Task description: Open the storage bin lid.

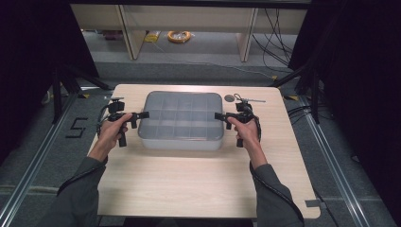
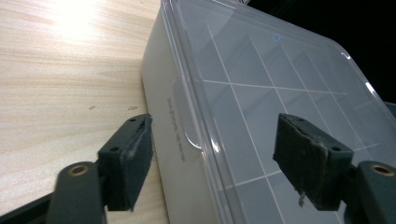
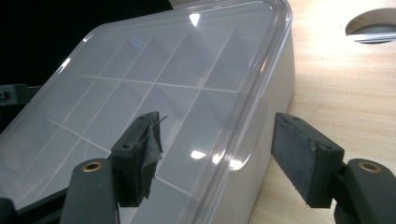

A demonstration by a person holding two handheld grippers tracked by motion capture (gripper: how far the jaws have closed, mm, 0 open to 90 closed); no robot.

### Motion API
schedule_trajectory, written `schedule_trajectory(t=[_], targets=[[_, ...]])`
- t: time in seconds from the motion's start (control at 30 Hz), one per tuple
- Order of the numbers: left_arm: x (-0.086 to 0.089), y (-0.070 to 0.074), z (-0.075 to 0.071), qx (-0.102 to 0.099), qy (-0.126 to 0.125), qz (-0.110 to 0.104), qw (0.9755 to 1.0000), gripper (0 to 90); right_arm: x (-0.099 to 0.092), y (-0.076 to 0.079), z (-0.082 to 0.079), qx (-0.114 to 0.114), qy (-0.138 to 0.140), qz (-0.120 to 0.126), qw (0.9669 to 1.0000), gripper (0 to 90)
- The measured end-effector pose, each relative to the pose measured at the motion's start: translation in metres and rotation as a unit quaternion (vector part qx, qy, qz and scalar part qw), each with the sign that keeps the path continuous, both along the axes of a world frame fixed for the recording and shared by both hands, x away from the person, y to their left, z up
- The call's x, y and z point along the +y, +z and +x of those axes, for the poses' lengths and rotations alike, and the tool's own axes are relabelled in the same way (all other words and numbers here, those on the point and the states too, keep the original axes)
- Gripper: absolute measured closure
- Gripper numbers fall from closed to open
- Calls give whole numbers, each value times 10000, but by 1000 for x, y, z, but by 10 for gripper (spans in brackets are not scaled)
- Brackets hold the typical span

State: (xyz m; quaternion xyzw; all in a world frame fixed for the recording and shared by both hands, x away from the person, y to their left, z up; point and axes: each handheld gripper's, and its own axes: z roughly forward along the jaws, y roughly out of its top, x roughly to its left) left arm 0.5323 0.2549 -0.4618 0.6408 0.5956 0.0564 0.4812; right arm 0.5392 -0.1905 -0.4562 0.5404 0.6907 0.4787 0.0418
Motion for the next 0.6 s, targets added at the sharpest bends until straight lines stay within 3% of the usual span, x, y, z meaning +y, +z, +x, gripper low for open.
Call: schedule_trajectory(t=[0.07,0.1,0.17,0.2,0.23,0.27,0.3,0.37,0.4,0.43,0.47,0.5,0.6], targets=[[-1,1,3,24,-7,8,10000,314,0,-2,1,119,-46,101,9999,347],[-2,1,4,32,9,-3,10000,317,-2,-5,3,-26,12,14,10000,348],[-2,0,6,43,13,2,10000,331,-1,-5,3,7,-23,57,10000,348],[-2,-1,8,78,6,18,10000,331,2,-3,1,244,-149,163,9995,348],[-2,-2,11,131,9,-84,9999,342,-1,-5,4,66,-19,94,9999,355],[-3,-3,12,145,1,-88,9999,349,1,-4,2,227,-71,190,9995,357],[-4,-3,13,142,-7,-33,9999,362,-1,-6,5,56,-10,40,10000,359],[-5,-3,13,155,-14,-35,9999,369,0,-7,5,85,-10,72,9999,365],[-6,-4,14,167,-17,-52,9998,369,1,-5,4,237,-70,137,9996,366],[-6,-5,15,205,20,-143,9997,370,0,-9,8,124,-42,84,9999,366],[-7,-5,16,229,27,-177,9996,375,2,-7,6,306,-89,234,9992,366],[-8,-5,16,231,21,-163,9996,382,0,-10,9,157,-54,127,9998,371],[-12,-5,16,181,1,-82,9998,392,4,-9,7,249,-33,210,9995,402]])
